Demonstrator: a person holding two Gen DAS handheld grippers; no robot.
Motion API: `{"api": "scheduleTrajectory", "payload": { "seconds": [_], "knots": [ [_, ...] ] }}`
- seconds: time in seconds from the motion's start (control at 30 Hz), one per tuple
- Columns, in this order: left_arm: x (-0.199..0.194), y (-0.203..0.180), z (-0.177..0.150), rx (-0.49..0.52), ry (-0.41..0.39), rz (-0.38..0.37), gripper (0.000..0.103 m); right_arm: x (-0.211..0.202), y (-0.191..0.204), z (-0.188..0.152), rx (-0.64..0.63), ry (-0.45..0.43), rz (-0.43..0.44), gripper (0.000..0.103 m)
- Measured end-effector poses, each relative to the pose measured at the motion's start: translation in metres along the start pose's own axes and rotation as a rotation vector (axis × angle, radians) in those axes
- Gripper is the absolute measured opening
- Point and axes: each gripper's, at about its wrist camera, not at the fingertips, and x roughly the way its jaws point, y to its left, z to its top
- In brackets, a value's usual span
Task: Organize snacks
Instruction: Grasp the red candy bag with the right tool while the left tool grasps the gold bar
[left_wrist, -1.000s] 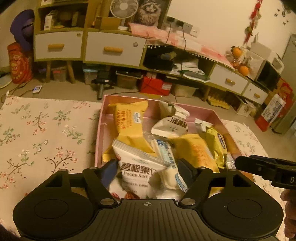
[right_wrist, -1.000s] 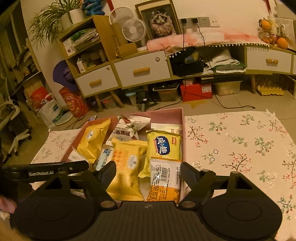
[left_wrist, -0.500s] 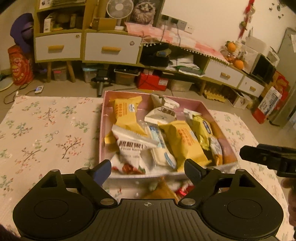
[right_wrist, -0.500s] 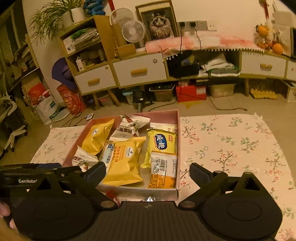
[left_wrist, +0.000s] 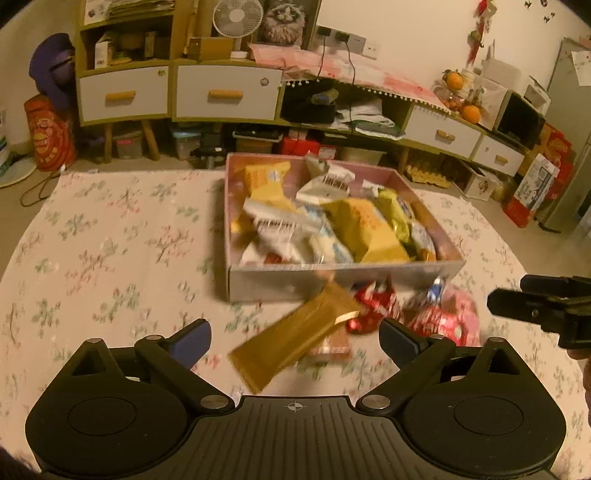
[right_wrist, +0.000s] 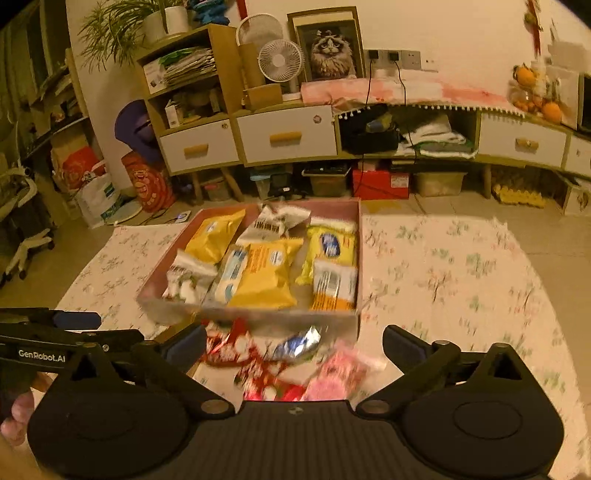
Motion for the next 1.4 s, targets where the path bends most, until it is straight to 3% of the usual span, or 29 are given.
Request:
{"api": "scheduleTrajectory", "payload": {
  "seconds": [0.27,0.67,1.13,1.33,1.4],
  "knots": [
    [0.014,0.010,-0.021,0.101,0.036,0.004,0.098,0.003,0.010,-0.027,-0.179,0.057,-0.020,0.073],
    [0.040,0.008,-0.033,0.245,0.021,-0.066,0.098,0.019,0.032,-0.049,-0.362,0.100,0.005,0.072],
    [0.052,0.012,-0.032,0.312,-0.026,-0.100,0.097,0.040,0.041,-0.051,-0.407,0.087,0.012,0.066],
    [0.054,0.014,-0.027,0.305,-0.037,-0.122,0.091,0.043,0.039,-0.048,-0.415,0.063,0.005,0.057],
    [0.054,0.012,-0.025,0.310,-0.035,-0.129,0.084,0.044,0.038,-0.046,-0.412,0.057,0.005,0.051]
  ]
}}
